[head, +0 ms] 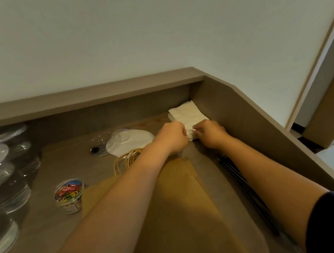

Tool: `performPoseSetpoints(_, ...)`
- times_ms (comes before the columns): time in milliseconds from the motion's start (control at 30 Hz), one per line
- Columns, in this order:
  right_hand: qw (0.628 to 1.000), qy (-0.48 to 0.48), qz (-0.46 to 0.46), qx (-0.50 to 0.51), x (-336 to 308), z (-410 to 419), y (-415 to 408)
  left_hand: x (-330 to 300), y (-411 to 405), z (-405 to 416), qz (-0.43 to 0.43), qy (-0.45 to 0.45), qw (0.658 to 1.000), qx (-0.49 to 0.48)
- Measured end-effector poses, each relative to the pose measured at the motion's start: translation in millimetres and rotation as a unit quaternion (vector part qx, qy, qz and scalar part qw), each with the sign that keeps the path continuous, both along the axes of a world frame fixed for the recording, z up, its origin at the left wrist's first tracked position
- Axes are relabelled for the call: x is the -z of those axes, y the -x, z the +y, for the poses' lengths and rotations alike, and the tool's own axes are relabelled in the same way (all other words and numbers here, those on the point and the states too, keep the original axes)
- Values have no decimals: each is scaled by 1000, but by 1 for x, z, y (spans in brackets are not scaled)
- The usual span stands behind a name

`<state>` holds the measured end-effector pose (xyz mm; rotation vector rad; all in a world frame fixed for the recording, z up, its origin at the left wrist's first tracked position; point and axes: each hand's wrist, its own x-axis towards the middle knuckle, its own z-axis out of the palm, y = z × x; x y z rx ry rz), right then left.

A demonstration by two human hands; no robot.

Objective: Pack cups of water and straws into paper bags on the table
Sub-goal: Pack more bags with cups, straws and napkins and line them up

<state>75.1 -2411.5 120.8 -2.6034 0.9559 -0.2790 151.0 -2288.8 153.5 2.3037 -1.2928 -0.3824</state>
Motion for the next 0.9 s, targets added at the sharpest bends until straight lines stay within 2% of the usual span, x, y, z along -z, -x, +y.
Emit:
performPoseSetpoints(133,999,-24,-21,-4,2,-1,0,2,-1,-1,7,4,1000,5)
performPoseSetpoints(233,999,6,-51,6,-1,0,1,4,-2,-3,28,21,999,-11)
performPoseSetpoints(300,993,58,-102,24,-7,4,3,6,-3,-7,71,61,995,-41)
performPoseSetpoints(333,987,76,-139,29,-11,6,5,6,-3,-10,126,97,985,-65)
performPoseSetpoints(400,974,91,-209,23,-21,14,12,2,0,-14,300,162,933,-117)
performPoseSetpoints(500,968,75,-236,-36,-33,34,27,-4,5,-15,564,182,798,-110)
performPoseSetpoints(567,972,34,-215,-87,-36,50,40,-5,5,-12,671,193,707,-111)
performPoseSetpoints(600,975,18,-192,-112,-36,56,47,-6,5,-10,694,195,682,-125)
performPoseSetpoints(633,977,4,-164,-133,-35,60,54,-8,5,-9,697,192,677,-140)
performPoseSetpoints(667,979,-17,-138,-148,-34,63,59,-8,6,-8,683,185,689,-154)
performPoseSetpoints(733,973,-98,-151,-147,-32,65,67,-7,8,-8,626,169,741,-177)
performPoseSetpoints(800,952,-180,-241,-52,-34,60,72,-7,10,-7,584,165,773,-187)
performPoseSetpoints(833,949,-185,-254,10,-34,54,74,-7,12,-7,577,169,778,-184)
performPoseSetpoints(867,962,-165,-212,58,-34,49,77,-8,13,-6,577,174,777,-182)
performPoseSetpoints(900,979,-140,-125,83,-32,44,81,-8,14,-5,579,177,775,-181)
